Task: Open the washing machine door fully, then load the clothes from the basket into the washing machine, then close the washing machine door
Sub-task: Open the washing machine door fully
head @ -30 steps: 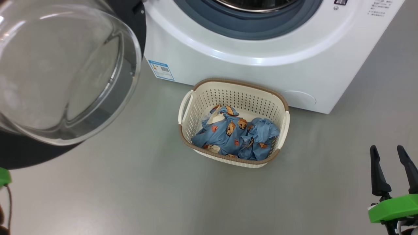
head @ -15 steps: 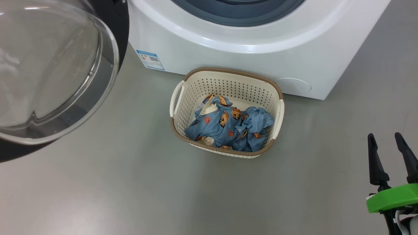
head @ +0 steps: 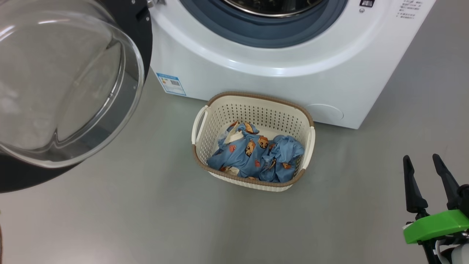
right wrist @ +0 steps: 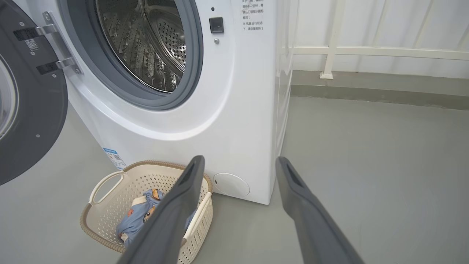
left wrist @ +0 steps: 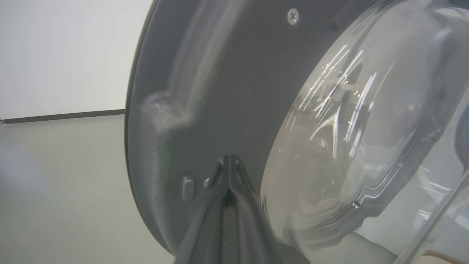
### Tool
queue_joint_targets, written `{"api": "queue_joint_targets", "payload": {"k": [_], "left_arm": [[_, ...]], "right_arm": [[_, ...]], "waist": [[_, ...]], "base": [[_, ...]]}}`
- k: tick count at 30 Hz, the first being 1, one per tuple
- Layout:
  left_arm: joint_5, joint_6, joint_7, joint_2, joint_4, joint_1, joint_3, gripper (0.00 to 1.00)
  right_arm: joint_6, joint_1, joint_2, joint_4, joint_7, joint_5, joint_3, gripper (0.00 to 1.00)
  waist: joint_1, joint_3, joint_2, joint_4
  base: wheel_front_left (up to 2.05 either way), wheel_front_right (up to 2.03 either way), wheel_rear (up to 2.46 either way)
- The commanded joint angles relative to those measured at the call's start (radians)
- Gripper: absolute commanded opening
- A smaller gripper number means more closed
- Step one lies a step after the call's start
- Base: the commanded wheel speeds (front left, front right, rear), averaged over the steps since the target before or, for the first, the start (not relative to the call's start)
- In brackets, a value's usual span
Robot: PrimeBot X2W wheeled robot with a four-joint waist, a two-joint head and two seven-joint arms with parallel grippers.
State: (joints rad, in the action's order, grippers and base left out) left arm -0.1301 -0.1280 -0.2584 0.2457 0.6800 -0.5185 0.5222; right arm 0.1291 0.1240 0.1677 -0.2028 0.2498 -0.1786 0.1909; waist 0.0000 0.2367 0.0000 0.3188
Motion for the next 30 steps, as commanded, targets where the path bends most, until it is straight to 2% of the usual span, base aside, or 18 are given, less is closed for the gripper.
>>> {"api": "queue_joint_targets", "payload": {"k": [1, 5, 7, 10, 11, 12, 18, 23, 30], "left_arm": [[-0.007, -0.002, -0.003, 0.044, -0.041, 0.031, 0.017, 0.00], [-0.024, -0.002, -0.003, 0.015, -0.088, 0.099, -0.001, 0.00], [-0.029, -0.002, -0.003, 0.000, -0.113, 0.134, -0.007, 0.26], [-0.042, -0.002, -0.003, -0.027, -0.159, 0.184, -0.015, 0.55], [-0.051, -0.003, -0.003, -0.038, -0.180, 0.201, -0.021, 0.83], [-0.057, -0.003, -0.003, -0.047, -0.200, 0.218, -0.024, 0.99], [-0.087, -0.003, -0.003, -0.094, -0.298, 0.301, -0.059, 1.00], [-0.107, -0.003, -0.003, -0.111, -0.365, 0.352, -0.118, 1.00], [-0.141, -0.003, -0.003, -0.105, -0.424, 0.391, -0.228, 1.00]], "right_arm": [[0.002, -0.011, 0.008, 0.018, 0.012, -0.002, -0.028, 1.00], [0.002, -0.024, 0.008, 0.013, 0.012, -0.009, -0.029, 1.00], [0.002, -0.034, 0.008, 0.008, 0.012, -0.014, -0.030, 1.00], [0.002, -0.049, 0.007, 0.006, 0.012, -0.019, -0.032, 1.00], [0.002, -0.053, 0.007, 0.006, 0.012, -0.020, -0.032, 1.00], [0.002, -0.057, 0.006, 0.006, 0.012, -0.021, -0.032, 1.00], [0.002, -0.068, 0.007, 0.005, 0.012, -0.033, -0.041, 1.00], [0.002, -0.078, 0.007, 0.009, 0.012, -0.039, -0.044, 1.00], [0.002, -0.079, 0.005, 0.009, 0.012, -0.040, -0.048, 1.00]], "waist": [[0.0000, -0.022, 0.0000, 0.000], [0.0000, -0.049, 0.0000, 0.002], [0.0000, -0.067, 0.0000, 0.002], [0.0000, -0.091, 0.0000, 0.000], [0.0000, -0.097, 0.0000, -0.001], [0.0000, -0.103, 0.0000, -0.002], [0.0000, -0.123, 0.0000, -0.013], [0.0000, -0.135, 0.0000, -0.031], [0.0000, -0.145, 0.0000, -0.073]], "base": [[0.00, 0.00, 0.00], [0.00, 0.00, 0.00], [0.00, 0.00, 0.00], [0.00, 0.00, 0.00], [0.00, 0.00, 0.00], [0.00, 0.00, 0.00], [0.00, 0.00, 0.00], [0.00, 0.00, 0.00], [0.00, 0.00, 0.00]]}}
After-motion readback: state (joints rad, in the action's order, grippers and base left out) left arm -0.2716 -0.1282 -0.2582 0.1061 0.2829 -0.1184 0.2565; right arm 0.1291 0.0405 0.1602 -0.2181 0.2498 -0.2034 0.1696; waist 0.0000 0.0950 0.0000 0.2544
